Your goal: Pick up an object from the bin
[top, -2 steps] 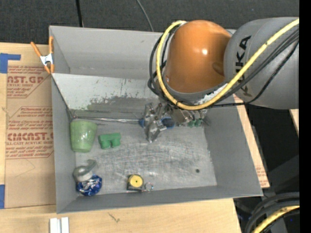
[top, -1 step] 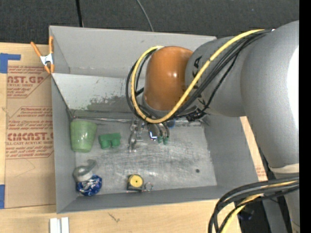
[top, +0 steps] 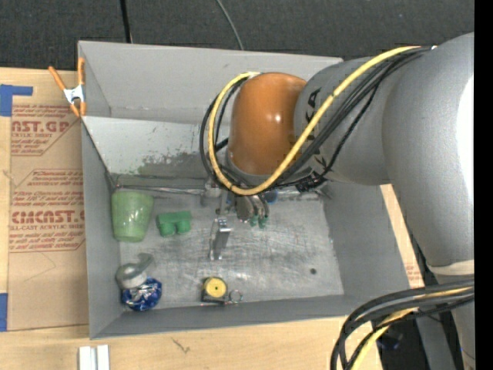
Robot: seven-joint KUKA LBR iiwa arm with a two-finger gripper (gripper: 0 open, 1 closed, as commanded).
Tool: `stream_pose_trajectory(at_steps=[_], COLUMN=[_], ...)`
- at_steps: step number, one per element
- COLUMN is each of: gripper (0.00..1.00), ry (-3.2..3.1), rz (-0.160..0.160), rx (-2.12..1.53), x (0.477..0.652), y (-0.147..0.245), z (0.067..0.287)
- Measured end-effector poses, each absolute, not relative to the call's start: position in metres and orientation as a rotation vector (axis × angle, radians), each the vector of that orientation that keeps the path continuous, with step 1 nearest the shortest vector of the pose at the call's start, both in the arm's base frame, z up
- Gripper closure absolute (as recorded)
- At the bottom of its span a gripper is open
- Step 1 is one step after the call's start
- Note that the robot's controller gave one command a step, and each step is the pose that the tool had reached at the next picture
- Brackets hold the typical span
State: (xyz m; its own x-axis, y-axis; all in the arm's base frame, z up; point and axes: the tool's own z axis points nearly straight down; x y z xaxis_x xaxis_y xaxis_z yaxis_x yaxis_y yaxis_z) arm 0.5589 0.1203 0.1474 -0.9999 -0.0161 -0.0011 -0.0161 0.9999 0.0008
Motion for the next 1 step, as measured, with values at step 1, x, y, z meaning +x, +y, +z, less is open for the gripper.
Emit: stream_pose_trajectory(at_steps=[1], gripper=[0.0], ry=[3.135], rz=[0.007], rx=[0.048], x=[0.5882], y=[0.1745], z=[0.0728])
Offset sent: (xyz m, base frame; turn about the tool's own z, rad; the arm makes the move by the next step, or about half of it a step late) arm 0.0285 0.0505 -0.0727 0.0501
